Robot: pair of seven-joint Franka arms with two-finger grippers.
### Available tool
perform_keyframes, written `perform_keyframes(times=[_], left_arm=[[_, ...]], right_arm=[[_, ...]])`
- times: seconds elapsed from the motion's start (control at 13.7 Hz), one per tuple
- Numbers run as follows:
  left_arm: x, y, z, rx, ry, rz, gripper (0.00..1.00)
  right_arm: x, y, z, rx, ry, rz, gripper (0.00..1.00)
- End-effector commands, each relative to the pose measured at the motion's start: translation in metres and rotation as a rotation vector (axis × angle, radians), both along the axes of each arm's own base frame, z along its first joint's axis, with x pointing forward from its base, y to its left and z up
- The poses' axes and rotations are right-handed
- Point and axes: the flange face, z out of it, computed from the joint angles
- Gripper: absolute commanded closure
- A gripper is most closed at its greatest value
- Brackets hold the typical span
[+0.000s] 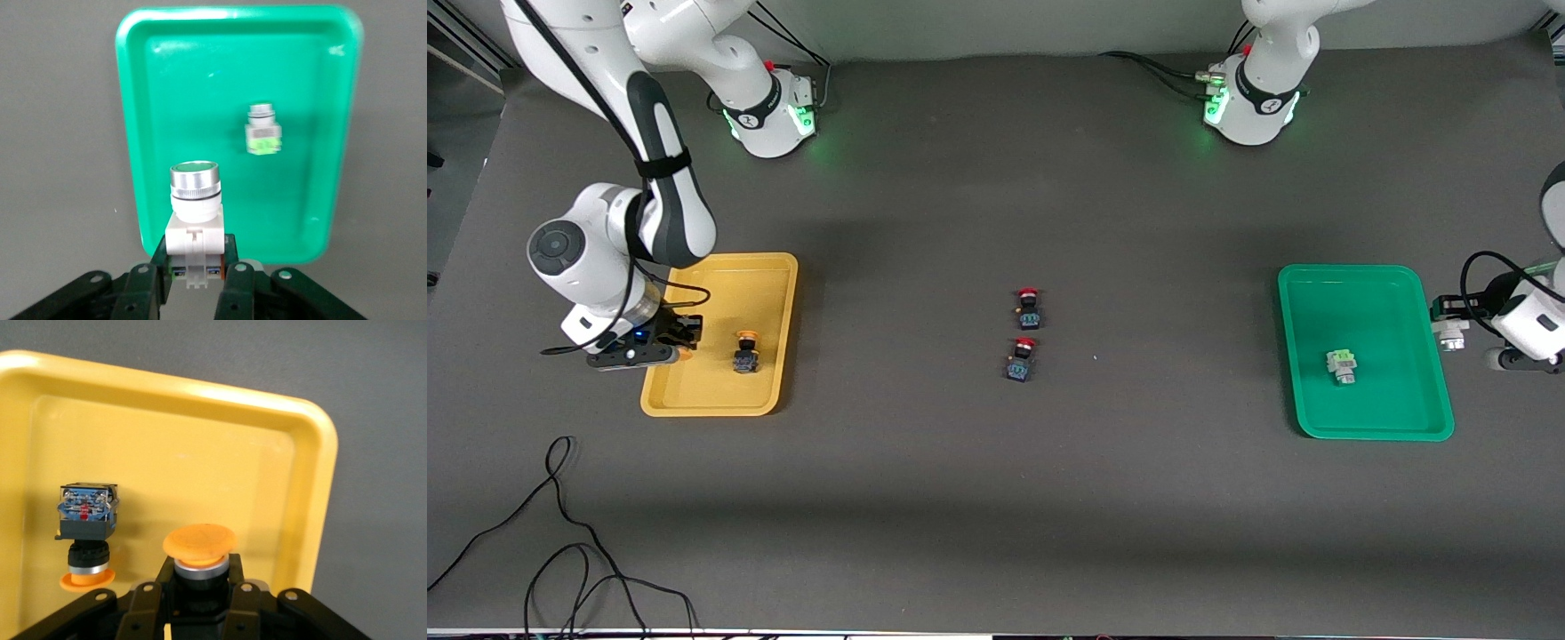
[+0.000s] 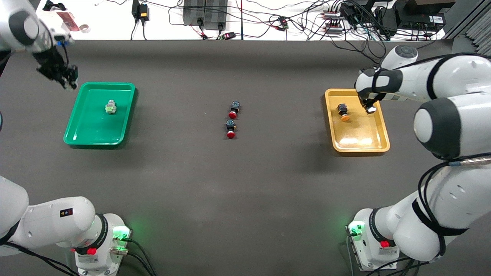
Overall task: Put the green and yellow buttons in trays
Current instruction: 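Carry the yellow button to the yellow tray while the left gripper carries its button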
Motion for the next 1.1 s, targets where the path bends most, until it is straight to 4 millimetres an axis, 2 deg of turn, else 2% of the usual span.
perform_keyframes(times=[0.0, 0.15, 0.22, 0.44, 0.59, 0.66, 0.73, 0.81, 0.88, 1.03], left_arm=[[-0.027, 0.004, -0.060, -0.001, -0.037, -0.019, 0.94], [-0.026, 0.015, -0.102, -0.011, -0.043, -0.002, 0.94], [-0.024, 0.018, -0.117, -0.012, -0.058, 0.000, 0.93], [-0.022, 0.019, -0.136, -0.020, -0.059, 0.006, 0.86], [-0.017, 0.020, -0.143, -0.019, -0.077, 0.010, 0.67], [-0.013, 0.020, -0.146, -0.022, -0.078, 0.017, 0.32], [-0.012, 0.021, -0.146, -0.022, -0.078, 0.017, 0.05], [-0.011, 0.021, -0.143, -0.021, -0.081, 0.017, 0.01], [-0.008, 0.021, -0.136, -0.019, -0.083, 0.015, 0.01], [0.004, 0.021, -0.109, -0.007, -0.113, 0.002, 0.01]], right_arm=[[-0.001, -0.008, -0.015, 0.030, -0.017, 0.039, 1.00], [-0.004, -0.014, -0.030, 0.058, -0.020, 0.049, 1.00], [-0.006, -0.015, -0.038, 0.067, -0.028, 0.043, 1.00], [-0.008, -0.002, -0.054, 0.087, -0.044, 0.047, 1.00], [-0.004, 0.000, -0.054, 0.083, -0.043, 0.059, 1.00], [-0.004, 0.000, -0.055, 0.084, -0.042, 0.059, 0.58], [-0.003, 0.000, -0.052, 0.088, -0.046, 0.058, 0.29], [-0.002, 0.001, -0.050, 0.093, -0.049, 0.058, 0.07], [-0.002, 0.001, -0.048, 0.098, -0.051, 0.058, 0.04], [0.000, 0.003, -0.042, 0.113, -0.060, 0.057, 0.02]])
